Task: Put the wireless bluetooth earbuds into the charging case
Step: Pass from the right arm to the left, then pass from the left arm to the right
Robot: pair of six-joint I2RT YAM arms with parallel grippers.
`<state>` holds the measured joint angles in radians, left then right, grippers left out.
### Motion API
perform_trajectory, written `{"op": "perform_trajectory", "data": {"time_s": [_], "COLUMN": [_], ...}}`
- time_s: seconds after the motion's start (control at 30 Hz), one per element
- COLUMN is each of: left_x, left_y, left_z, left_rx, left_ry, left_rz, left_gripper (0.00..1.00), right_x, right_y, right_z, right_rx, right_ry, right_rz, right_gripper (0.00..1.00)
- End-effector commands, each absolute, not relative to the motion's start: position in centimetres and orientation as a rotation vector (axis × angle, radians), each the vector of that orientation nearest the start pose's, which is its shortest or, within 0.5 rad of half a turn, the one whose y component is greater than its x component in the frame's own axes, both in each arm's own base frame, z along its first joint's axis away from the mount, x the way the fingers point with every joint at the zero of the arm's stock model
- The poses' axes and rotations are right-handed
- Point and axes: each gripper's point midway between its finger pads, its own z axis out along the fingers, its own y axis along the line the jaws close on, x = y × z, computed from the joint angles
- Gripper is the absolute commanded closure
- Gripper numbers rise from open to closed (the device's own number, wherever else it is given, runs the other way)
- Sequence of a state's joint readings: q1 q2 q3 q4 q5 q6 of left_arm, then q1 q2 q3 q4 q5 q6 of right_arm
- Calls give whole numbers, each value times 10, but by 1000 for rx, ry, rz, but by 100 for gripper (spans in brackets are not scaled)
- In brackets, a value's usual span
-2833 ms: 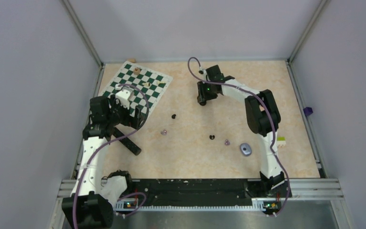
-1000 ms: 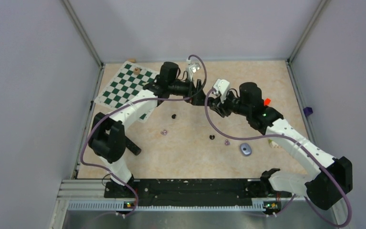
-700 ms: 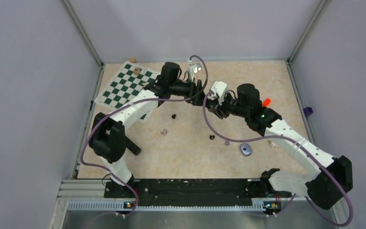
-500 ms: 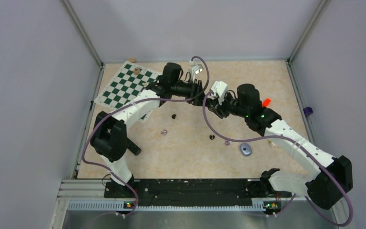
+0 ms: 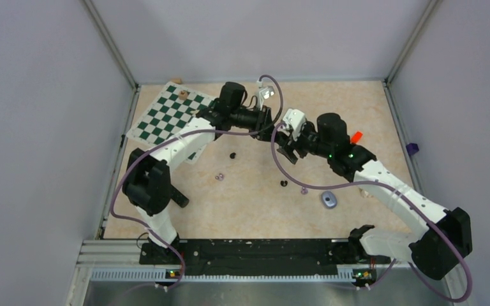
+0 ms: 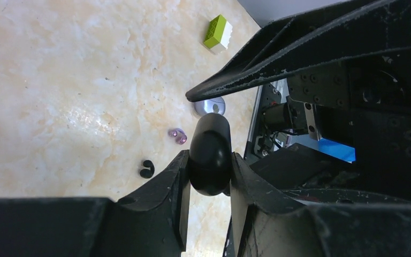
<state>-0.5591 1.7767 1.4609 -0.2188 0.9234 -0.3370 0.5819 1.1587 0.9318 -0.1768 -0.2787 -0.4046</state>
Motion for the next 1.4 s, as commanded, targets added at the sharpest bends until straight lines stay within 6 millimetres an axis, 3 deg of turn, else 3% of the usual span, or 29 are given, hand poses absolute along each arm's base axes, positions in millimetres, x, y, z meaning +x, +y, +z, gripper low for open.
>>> {"op": "perform_trajectory", "data": {"time_s": [0.0,0.2,0.3,0.5,0.83,1.1,1.37], "left_x": [299,287,275,257,245,237,235], "left_y": [-356,-328,-321,-318,-328,-333,-339], "left_z": [261,276,280,281,269,269,259], "left_rx": [997,1202,1257,1277,1305,1322,1334], "left_ry": [1934,1808,1760,1706,1714,1708,1729], "left_rz": [-1397,-1210,-1196,-1250,-1320,-1345,-1351], "left_gripper": [100,100,100,100,100,100,100], "right_x": [293,270,267,252,236,236,231], "right_y": [241,229,226,235,239,253,258], "right_z": [267,307,317,286,276,258,253], "right_rx": [-1064,-1072,-1061,-1099,-1132,-1153,-1192], "right_ry": [1606,1580,1594,1631,1591,1640,1635], "right_rz": [491,802,949,1201,1243,1278,1259], "right_gripper": [25,22,23,27,32,39,52]}}
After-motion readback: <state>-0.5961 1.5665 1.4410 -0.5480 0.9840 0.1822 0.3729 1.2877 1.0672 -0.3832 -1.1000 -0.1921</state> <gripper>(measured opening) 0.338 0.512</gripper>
